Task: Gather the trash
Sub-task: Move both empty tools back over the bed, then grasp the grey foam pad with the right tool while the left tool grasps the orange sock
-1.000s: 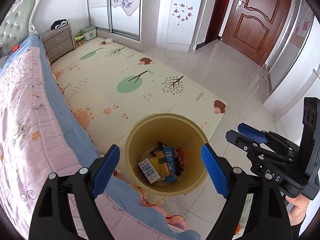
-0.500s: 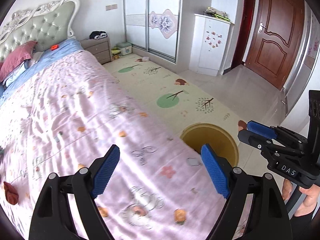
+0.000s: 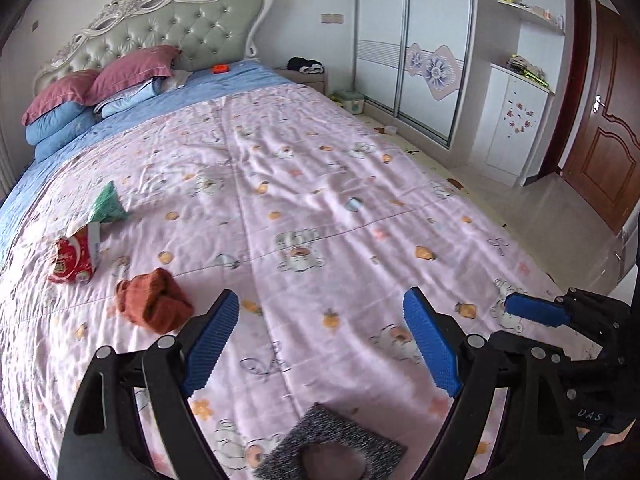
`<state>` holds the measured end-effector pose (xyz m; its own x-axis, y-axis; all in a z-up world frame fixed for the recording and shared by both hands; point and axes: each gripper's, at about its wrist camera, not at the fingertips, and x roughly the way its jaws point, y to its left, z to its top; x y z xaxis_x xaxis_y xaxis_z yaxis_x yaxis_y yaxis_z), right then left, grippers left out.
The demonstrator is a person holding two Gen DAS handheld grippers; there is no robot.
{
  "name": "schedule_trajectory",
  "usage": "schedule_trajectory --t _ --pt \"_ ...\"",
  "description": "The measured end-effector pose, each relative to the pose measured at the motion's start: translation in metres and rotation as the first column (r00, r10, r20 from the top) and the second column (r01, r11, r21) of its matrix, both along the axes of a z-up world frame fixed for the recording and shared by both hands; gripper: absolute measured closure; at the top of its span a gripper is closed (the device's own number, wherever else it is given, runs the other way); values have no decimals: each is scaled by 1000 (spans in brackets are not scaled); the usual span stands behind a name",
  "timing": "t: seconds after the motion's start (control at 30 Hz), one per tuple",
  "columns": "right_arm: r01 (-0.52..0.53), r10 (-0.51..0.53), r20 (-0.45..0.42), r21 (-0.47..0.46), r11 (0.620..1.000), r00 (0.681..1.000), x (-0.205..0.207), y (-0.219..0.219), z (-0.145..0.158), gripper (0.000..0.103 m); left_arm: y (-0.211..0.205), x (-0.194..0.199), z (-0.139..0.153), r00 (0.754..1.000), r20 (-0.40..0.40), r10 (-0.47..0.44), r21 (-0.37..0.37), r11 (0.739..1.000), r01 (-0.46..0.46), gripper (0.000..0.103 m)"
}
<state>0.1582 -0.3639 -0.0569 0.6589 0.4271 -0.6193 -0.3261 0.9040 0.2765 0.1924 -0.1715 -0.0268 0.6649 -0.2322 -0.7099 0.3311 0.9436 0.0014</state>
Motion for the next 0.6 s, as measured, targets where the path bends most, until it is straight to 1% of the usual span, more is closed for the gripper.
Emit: schedule_trajectory --t 0.1,0.2,0.4,0.47,0.5,0.57,0.6 --pt "-64 64 -11 -13 998 998 -1 35 -3 61 32 -4 -1 999 0 36 -7 999 -36 19" --pt "-115 115 -28 -8 993 993 -4 60 -5 61 55 -6 -3 998 -3 62 -9 998 -62 19" --pt "-154 152 -66 -23 988 986 -7 91 -12 61 85 -7 -14 996 -19 91 -21 996 -92 19" --pt "-164 161 -74 -45 985 984 -6 99 -13 61 92 -5 -19 995 -26 100 -22 995 -101 18" --pt "-168 163 -77 -58 984 984 -6 104 -14 63 94 -4 -21 994 -32 104 -24 994 -104 18" --pt "-179 172 -89 -80 981 981 -5 110 -17 71 100 -1 -26 993 -43 111 -32 993 -112 19" --pt "-183 175 -93 -97 978 980 -4 114 -18 79 102 -1 -28 992 -47 114 -33 993 -115 19"
